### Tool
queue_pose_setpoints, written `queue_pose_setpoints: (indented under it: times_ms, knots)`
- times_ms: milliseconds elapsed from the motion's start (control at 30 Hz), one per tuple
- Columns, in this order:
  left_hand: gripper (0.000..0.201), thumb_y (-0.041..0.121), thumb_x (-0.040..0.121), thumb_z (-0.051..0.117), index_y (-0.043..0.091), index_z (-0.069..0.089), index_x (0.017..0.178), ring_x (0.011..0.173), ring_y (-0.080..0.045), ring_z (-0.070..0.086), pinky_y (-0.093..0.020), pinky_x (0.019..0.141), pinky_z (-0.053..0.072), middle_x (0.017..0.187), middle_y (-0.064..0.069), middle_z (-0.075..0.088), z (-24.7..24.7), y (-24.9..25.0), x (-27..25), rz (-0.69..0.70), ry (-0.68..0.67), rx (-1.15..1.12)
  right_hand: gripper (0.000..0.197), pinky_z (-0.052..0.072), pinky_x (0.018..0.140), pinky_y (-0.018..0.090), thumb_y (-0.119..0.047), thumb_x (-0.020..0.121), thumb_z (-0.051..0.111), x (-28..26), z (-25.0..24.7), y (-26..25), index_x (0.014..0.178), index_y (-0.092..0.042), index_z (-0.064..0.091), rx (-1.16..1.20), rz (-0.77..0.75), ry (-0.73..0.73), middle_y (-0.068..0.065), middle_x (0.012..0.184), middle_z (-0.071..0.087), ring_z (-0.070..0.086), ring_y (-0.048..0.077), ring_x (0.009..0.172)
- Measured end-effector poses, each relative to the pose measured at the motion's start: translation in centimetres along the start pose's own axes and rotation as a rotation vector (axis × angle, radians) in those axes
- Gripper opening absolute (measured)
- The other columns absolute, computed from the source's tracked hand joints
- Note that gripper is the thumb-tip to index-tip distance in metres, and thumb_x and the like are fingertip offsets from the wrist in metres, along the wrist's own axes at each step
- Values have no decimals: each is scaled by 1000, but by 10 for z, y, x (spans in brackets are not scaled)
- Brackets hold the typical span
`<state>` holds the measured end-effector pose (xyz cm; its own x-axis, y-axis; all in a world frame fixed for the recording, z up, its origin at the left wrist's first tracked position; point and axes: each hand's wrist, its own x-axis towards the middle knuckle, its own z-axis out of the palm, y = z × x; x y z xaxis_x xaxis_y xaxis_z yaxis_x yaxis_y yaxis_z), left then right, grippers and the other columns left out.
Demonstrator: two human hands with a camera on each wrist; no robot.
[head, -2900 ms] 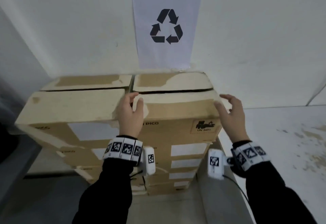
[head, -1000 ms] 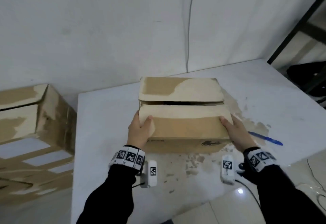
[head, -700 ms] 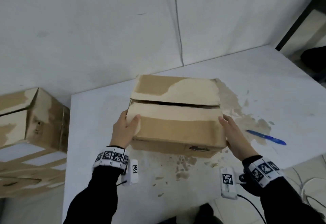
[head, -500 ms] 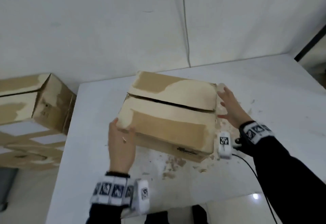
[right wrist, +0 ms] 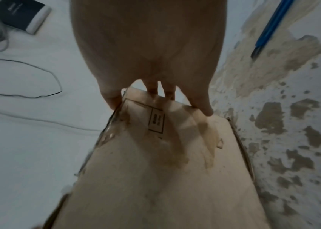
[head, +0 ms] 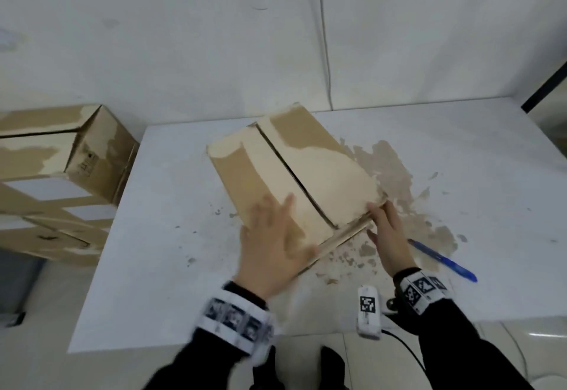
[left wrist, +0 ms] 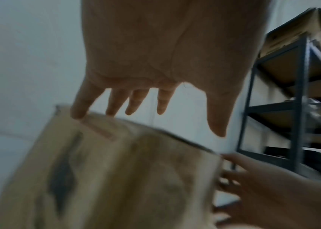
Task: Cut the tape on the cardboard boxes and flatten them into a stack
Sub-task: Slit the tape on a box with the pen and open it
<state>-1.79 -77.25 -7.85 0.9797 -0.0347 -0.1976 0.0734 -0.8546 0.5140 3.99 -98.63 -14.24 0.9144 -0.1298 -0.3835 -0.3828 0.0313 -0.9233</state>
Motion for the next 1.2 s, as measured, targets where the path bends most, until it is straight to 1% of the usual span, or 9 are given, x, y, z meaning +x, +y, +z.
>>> queue_pose_setpoints:
  times_ms: [100,300,400,500,633,767,867,1067,1200]
  knots:
    - [104,79,74,43,46,-30,139,140,-39,-24,-70,105,-5,151,-7,-30,36,12,-5,-15,1,327,32,41,97,36,-45,91,51,-19,10,6,112,-21,57,-44,-120,86,-6,114,61,54,7,110]
    - [83,61,82,55,36,13,150,137,-52,24,-70,103,26,151,-22,28,53,-15,-2,180,178,521,55,41,96,39,-53,99,22,-23,23,33,124,-12,48,201,322,164,8,105,60,55,20,91]
    - [79,59,83,55,35,19,149,133,-53,30,-69,100,30,147,-24,36,43,-19,-5,221,203,518,42,46,78,32,-34,102,30,-19,24,25,126,-8,53,111,291,111,9,107,59,54,20,88]
    - [60,55,94,32,33,23,148,129,-48,41,-62,97,38,140,-23,47,27,-23,1,277,243,467,28,45,79,29,-35,98,44,-21,14,17,112,-15,58,255,185,144,7,102,58,55,19,89]
    - [55,47,102,5,31,38,143,122,-42,52,-54,93,46,128,-21,58,20,-11,8,291,188,348,54,44,93,35,-58,88,49,-28,28,12,109,-9,58,445,341,-19,11,109,60,57,23,102]
    - [50,48,102,20,30,31,147,133,-38,42,-49,106,39,136,-21,51,0,-13,3,420,379,105,32,46,93,34,-26,97,49,-43,41,-7,129,-20,51,120,28,94,15,133,53,55,25,114]
    - [51,47,99,33,32,30,147,137,-22,37,-35,110,36,141,-7,45,-13,-18,-6,418,384,-361,52,48,91,18,-17,94,55,-59,40,-39,143,-17,38,117,-353,150,2,132,54,53,16,121]
    - [35,9,98,49,17,51,131,104,-5,59,-50,97,46,116,4,61,4,-70,-20,-41,265,-825,75,48,99,32,-17,84,65,-65,82,-77,144,-40,26,-199,-721,-171,-16,145,37,46,3,128]
    - [46,37,98,43,19,38,140,131,-8,39,-31,112,32,142,2,42,-40,-83,-47,-51,769,-644,71,17,118,38,-28,84,67,-62,124,-42,145,-33,31,-753,-947,-340,-10,154,25,16,9,144]
